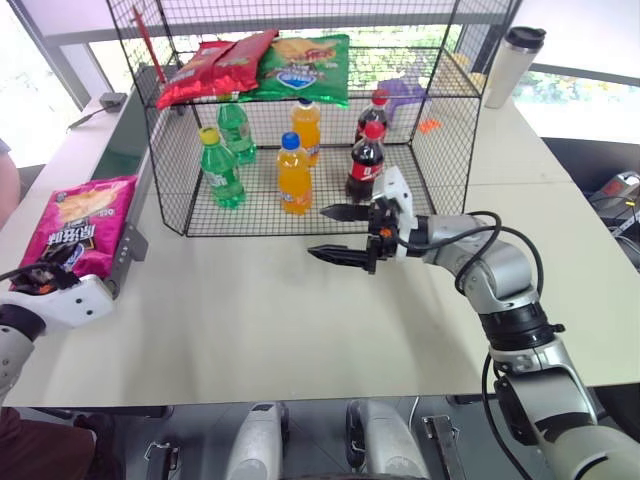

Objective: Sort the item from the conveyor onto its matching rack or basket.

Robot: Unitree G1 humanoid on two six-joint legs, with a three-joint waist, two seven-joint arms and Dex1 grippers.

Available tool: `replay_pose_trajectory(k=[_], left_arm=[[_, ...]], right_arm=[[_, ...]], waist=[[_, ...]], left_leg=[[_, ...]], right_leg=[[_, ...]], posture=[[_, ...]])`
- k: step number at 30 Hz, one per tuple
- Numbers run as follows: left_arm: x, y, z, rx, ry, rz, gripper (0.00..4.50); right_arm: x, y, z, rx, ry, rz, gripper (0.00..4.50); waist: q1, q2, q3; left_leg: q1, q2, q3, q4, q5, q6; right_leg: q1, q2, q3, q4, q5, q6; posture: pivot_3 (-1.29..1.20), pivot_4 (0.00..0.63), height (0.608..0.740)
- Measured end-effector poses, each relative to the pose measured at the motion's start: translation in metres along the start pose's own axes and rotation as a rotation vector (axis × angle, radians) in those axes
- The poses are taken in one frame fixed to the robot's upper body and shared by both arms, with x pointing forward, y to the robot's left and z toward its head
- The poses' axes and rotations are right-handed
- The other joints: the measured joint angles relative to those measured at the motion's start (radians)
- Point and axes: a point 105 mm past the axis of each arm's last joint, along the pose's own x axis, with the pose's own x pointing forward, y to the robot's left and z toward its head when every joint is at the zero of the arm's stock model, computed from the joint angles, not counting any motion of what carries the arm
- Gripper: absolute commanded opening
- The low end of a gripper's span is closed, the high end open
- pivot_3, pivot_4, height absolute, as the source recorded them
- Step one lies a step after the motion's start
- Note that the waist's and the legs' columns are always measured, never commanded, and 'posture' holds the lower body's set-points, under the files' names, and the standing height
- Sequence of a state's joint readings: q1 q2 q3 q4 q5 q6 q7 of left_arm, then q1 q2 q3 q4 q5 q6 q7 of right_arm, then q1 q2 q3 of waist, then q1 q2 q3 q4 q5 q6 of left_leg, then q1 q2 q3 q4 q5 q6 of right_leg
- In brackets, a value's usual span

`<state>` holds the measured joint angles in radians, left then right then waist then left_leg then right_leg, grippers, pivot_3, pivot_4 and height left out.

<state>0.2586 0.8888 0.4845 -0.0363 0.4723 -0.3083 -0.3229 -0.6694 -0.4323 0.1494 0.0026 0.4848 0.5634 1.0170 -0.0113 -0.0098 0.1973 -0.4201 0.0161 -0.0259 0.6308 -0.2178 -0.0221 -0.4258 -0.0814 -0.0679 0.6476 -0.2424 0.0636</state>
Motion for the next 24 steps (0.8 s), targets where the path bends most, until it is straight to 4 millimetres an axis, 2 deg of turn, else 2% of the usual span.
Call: replay_pose_trajectory(k=[1,2,9,12,16,18,21,24], left_arm=[[0.0,0.0,0.0,0.001,0.002,0.001,0.09],[0.0,0.001,-0.001,0.001,0.004,0.002,0.04],[0.0,0.004,-0.003,0.003,0.029,0.019,0.04],[-0.004,0.017,0.0,0.003,0.04,0.05,0.04],[-0.014,0.065,0.002,-0.087,0.061,0.095,0.04],[-0.026,0.107,0.009,-0.197,0.041,0.096,0.04],[-0.041,0.132,0.02,-0.267,0.008,0.014,0.04],[-0.055,0.157,0.02,-0.302,0.027,-0.131,0.04]], right_arm=[[0.0,0.0,0.0,0.0,0.0,0.0,4.5],[0.0,0.0,0.0,0.0,0.0,-0.001,4.5],[0.0,-0.001,-0.001,0.001,0.001,-0.008,4.5],[0.0,-0.001,-0.001,-0.001,0.002,-0.013,4.5],[-0.001,-0.002,-0.001,-0.004,0.006,-0.018,4.5],[-0.001,-0.002,-0.001,-0.007,0.004,-0.018,4.5],[-0.001,-0.005,-0.003,0.001,0.004,-0.024,4.5],[0.001,-0.011,-0.005,0.002,-0.002,-0.036,4.5]], waist=[[0.0,0.0,0.0],[0.0,0.0,0.0],[0.0,0.0,0.0],[0.0,0.0,0.0],[0.001,-0.001,0.0],[-0.001,-0.003,0.0],[-0.004,-0.002,0.0],[-0.008,-0.003,0.001]], left_leg=[[0.0,0.0,0.0,0.0,0.0,0.0],[0.0,0.0,0.0,0.0,0.0,0.0],[0.0,0.0,0.0,0.0,0.0,0.0],[0.0,0.0,0.0,0.0,0.0,0.0],[0.0,0.0,-0.001,0.0,0.0,0.0],[0.0,0.0,0.0,0.0,0.0,0.0],[0.0,0.0,0.002,0.0,0.0,0.0],[0.0,0.0,0.002,0.0,0.0,0.0]], right_leg=[[0.0,0.0,0.0,0.0,0.0,0.0],[0.0,0.0,0.0,0.0,0.0,0.0],[0.0,0.0,0.0,0.0,0.0,0.0],[0.0,0.0,0.0,0.0,0.0,0.0],[0.0,0.0,0.0,0.0,0.0,0.0],[0.0,0.0,0.0,0.0,0.0,0.0],[0.0,0.001,0.002,-0.001,0.0,0.0],[-0.001,0.003,0.002,0.0,-0.001,0.0]], posture=[[0.0,0.15,0.74],[0.0,0.15,0.74],[0.0,0.15,0.74],[0.0,0.15,0.74],[0.0,0.15,0.74],[0.0,0.15,0.74],[0.0,0.15,0.74],[0.0,0.15,0.74]])
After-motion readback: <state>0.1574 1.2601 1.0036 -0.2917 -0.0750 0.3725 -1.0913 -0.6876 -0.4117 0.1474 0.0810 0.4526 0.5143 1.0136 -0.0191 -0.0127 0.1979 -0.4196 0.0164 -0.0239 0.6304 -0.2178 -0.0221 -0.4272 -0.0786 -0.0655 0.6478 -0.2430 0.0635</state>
